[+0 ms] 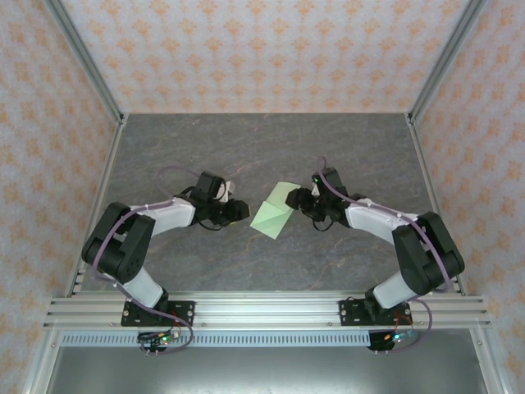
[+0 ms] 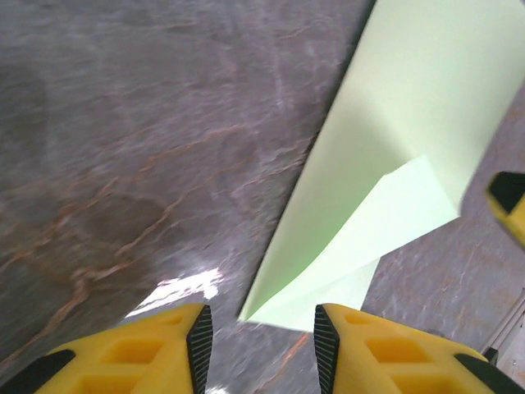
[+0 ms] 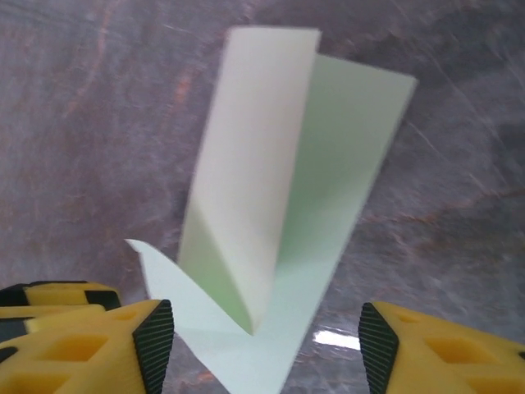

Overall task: Fold a paper plane with a square sheet of paper (fold left side to right side)
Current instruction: Fold the triangle a second time at the center of the table, then turn over the paper at the center of the table.

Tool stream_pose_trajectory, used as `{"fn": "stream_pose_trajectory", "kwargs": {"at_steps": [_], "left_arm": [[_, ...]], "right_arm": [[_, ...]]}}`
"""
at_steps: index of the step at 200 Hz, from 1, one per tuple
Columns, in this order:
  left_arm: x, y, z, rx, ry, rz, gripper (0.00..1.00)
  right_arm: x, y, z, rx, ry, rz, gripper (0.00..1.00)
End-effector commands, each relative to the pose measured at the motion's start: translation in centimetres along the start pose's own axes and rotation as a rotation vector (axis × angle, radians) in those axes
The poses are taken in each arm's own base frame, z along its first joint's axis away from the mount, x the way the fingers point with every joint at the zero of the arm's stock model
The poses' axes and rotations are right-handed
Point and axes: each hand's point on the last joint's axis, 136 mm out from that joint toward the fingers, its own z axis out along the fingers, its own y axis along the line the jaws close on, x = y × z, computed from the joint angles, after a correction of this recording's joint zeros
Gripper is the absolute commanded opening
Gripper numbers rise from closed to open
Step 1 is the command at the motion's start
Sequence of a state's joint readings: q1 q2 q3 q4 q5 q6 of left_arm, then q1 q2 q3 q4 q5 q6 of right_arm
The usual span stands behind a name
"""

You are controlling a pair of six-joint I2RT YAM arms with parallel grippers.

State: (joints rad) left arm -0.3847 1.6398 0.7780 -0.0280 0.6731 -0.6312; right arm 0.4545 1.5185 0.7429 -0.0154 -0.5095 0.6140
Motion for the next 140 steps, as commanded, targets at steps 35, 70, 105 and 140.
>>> {"fn": "stream_pose_trajectory", "kwargs": {"at_steps": [35, 70, 105, 140], "left_arm": [[-1.2, -1.0, 1.2, -0.009, -0.027, 0.027, 0.41], [-1.7, -1.0, 0.6, -0.033, -0.053, 0.031, 0.43], [-2.0, -1.2, -0.3, -0.053, -0.077, 0.043, 0.46], [-2.4, -1.6, -1.3, -0.060, -0.110, 0.052, 0.48]], "right_arm": [[0.9, 2.0, 1.9, -0.158, 0.059, 0.047, 0.65], [1.0, 3.1, 3.4, -0.196, 0.083, 0.050, 0.62], [1.0, 4.3, 4.2, -0.218, 0.092, 0.028, 0.54], [0.8, 5.1, 4.3, -0.239, 0.091, 0.020, 0.36]]}}
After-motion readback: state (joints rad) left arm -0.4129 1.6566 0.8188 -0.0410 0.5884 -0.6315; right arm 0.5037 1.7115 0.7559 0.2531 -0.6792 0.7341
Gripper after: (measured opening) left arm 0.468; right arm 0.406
